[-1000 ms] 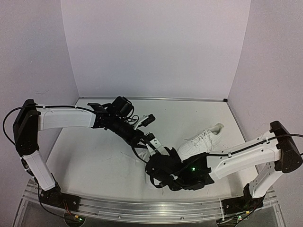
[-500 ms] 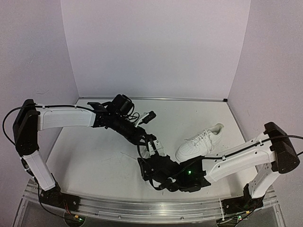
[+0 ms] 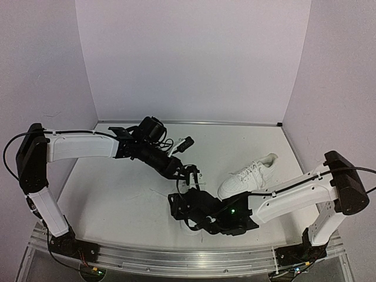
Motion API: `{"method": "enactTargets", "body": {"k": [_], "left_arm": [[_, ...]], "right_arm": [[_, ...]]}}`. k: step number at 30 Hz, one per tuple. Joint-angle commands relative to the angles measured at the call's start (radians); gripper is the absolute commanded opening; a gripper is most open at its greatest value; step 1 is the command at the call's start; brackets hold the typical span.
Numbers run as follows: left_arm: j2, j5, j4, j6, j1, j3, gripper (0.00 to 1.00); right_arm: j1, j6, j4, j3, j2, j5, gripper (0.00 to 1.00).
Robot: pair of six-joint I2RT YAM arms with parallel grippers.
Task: Tie the shoes
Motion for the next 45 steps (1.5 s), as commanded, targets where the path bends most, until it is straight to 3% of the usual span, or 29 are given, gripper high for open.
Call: {"method": "enactTargets", "body": {"k": [1, 26, 31, 37, 45], "left_arm": [[-0.031, 0.011, 0.029, -0.006, 0.004, 0.028, 0.0], [-0.028, 0.013, 0.029, -0.002, 0.004, 0.032, 0.0], [-0.033, 0.006, 0.024, 0.003, 0.004, 0.029, 0.0], [-0.043, -0.016, 0.023, 0.004, 0.004, 0.011, 0.0], [-0.057, -0.077, 0.018, 0.006, 0.009, -0.015, 0.0]], "right_arm": [[-0.031, 0.082, 0.041, -0.014, 0.007, -0.046, 0.53], [-0.105, 0.128, 0.142, 0.011, 0.094, -0.185, 0.5], [-0.112, 0.126, 0.144, -0.019, 0.049, -0.182, 0.35], [-0.114, 0.12, 0.13, -0.104, -0.056, -0.171, 0.02], [-0.118, 0.116, 0.001, -0.173, -0.192, -0.139, 0.0]]}}
